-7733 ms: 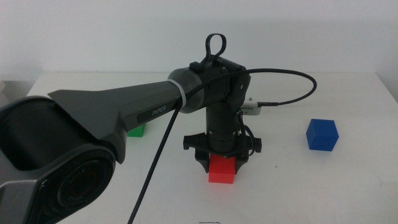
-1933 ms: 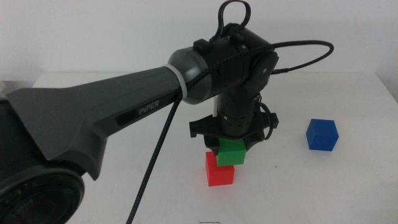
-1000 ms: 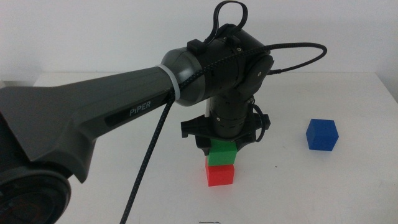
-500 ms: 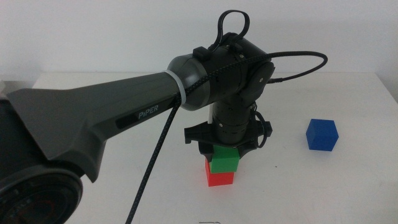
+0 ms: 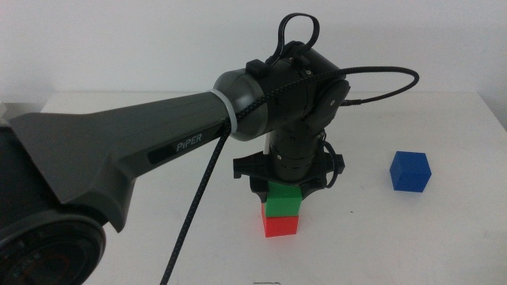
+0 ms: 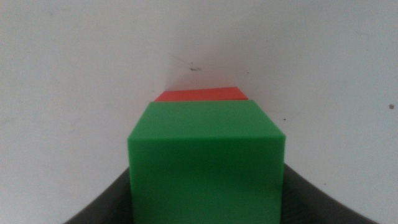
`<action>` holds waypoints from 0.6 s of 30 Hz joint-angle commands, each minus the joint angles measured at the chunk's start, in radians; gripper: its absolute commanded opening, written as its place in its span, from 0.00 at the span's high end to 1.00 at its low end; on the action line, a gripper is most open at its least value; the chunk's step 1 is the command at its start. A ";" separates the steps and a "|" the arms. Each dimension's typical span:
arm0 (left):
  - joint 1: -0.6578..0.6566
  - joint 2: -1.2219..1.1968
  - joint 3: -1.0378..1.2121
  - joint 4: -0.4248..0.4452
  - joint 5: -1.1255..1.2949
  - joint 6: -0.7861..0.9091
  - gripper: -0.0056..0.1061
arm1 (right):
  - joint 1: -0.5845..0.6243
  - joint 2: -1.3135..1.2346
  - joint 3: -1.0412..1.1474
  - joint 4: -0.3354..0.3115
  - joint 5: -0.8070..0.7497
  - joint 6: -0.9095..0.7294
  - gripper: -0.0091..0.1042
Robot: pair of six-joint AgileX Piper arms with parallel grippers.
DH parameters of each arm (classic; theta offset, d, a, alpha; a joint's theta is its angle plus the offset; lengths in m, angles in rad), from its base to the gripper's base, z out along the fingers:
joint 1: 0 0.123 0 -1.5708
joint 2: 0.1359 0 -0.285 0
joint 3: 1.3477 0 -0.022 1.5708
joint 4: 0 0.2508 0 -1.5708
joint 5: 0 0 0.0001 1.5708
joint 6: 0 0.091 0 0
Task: Stack red cubes first, then green, then blue cubes in a specific spot.
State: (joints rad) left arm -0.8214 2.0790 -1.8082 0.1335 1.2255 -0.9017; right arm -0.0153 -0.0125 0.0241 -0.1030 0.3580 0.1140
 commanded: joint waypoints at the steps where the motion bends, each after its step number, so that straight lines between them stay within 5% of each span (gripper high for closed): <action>1: -0.005 -0.051 -0.025 0.025 0.087 0.016 0.35 | 0.002 -0.015 -0.007 -0.016 -0.061 -0.008 0.29; 6: -0.005 -0.055 -0.028 0.032 0.081 0.044 0.12 | 0.002 -0.015 -0.007 -0.016 -0.061 -0.008 0.29; 18: -0.005 -0.126 -0.053 0.026 0.073 0.079 0.11 | 0.002 -0.015 -0.007 -0.016 -0.061 -0.008 0.29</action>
State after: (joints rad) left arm -0.8214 2.0313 -1.8279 0.1487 1.2276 -0.8358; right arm -0.0153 -0.0125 0.0241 -0.1030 0.3580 0.1140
